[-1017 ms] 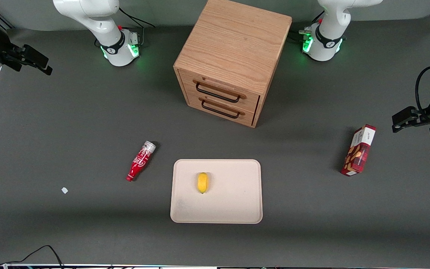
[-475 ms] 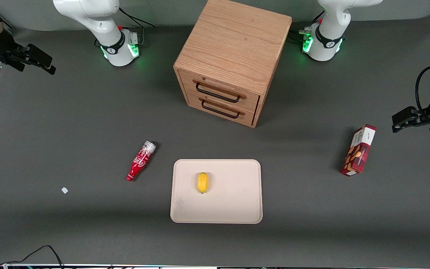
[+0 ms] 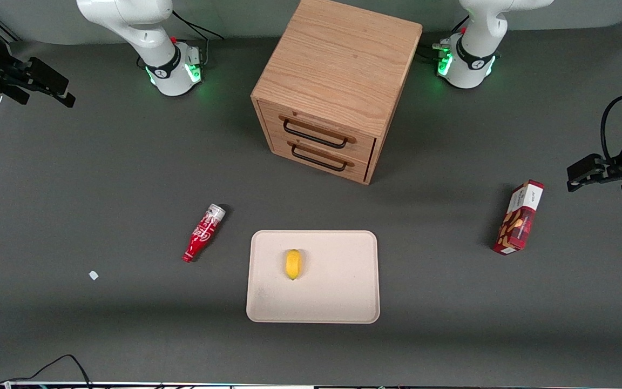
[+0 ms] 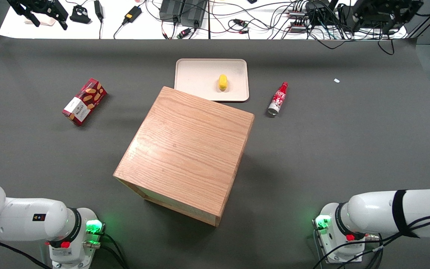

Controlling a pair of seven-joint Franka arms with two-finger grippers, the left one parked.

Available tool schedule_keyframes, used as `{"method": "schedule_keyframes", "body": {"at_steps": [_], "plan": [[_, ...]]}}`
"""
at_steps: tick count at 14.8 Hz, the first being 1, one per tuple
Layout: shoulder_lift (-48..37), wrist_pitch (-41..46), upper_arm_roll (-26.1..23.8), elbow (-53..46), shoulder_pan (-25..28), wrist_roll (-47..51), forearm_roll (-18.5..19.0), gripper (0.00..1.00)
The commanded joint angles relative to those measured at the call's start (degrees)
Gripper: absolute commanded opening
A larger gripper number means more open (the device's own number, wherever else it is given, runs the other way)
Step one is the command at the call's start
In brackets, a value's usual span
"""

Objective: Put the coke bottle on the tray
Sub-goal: 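Move the open right gripper down over the red Coca-Cola bottle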

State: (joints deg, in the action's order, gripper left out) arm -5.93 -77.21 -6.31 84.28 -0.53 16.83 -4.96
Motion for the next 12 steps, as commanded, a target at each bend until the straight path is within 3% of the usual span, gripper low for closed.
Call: {"method": "schedule_keyframes", "body": {"at_steps": [1, 4, 8, 12], "plan": [[7.49, 1.46, -3.78, -4.92, 0.53, 9.33, -1.63, 1.0], [14.43, -4.41, -9.05, 0.33, 0.53, 22.69, -1.54, 1.0], [18.48, -23.91, -10.21, 15.89, 0.97, 27.99, -0.58, 1.0], [26.12, -37.8, -10.21, 21.96, 0.88, 32.55, 6.0, 1.0]]}}
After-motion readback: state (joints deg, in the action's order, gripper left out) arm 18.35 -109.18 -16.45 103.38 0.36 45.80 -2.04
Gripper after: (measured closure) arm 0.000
